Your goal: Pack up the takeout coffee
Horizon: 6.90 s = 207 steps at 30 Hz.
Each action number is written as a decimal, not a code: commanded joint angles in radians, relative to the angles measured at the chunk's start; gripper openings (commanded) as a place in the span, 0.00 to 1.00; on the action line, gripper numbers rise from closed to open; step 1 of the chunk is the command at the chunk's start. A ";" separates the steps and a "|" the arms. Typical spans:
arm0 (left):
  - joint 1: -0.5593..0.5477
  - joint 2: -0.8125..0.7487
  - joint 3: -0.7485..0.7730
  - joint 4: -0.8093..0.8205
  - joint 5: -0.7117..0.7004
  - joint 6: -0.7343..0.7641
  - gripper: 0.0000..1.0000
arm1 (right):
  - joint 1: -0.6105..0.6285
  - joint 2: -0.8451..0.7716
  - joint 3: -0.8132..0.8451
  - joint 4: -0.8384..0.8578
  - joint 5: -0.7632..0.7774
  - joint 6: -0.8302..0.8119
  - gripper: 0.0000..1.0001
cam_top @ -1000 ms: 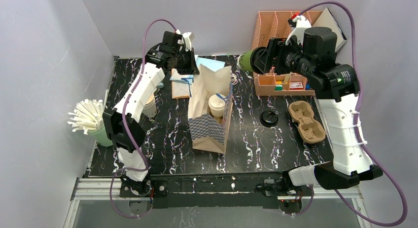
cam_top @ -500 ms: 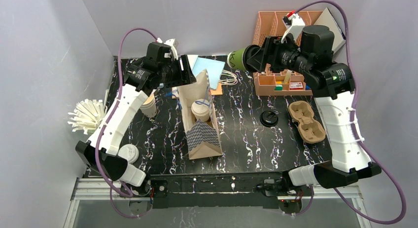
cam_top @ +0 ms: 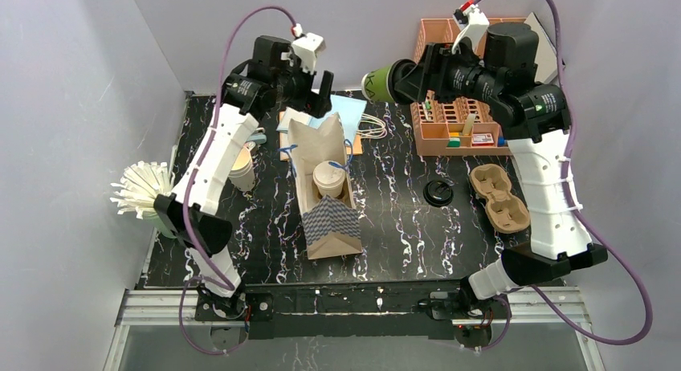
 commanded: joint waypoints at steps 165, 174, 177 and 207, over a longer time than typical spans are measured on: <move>-0.041 -0.421 -0.587 0.206 0.084 -0.162 0.00 | 0.667 -0.089 -0.503 -0.176 0.487 -0.231 0.41; -0.041 -0.420 -0.598 0.290 0.099 -0.221 0.00 | 0.699 -0.065 -0.564 -0.098 0.526 -0.290 0.42; -0.041 -0.422 -0.593 0.300 0.081 -0.221 0.00 | 0.704 -0.076 -0.595 -0.107 0.509 -0.285 0.42; -0.041 -0.458 -0.653 0.365 0.243 -0.187 0.00 | 0.661 -0.215 -0.881 0.134 0.617 -0.261 0.41</move>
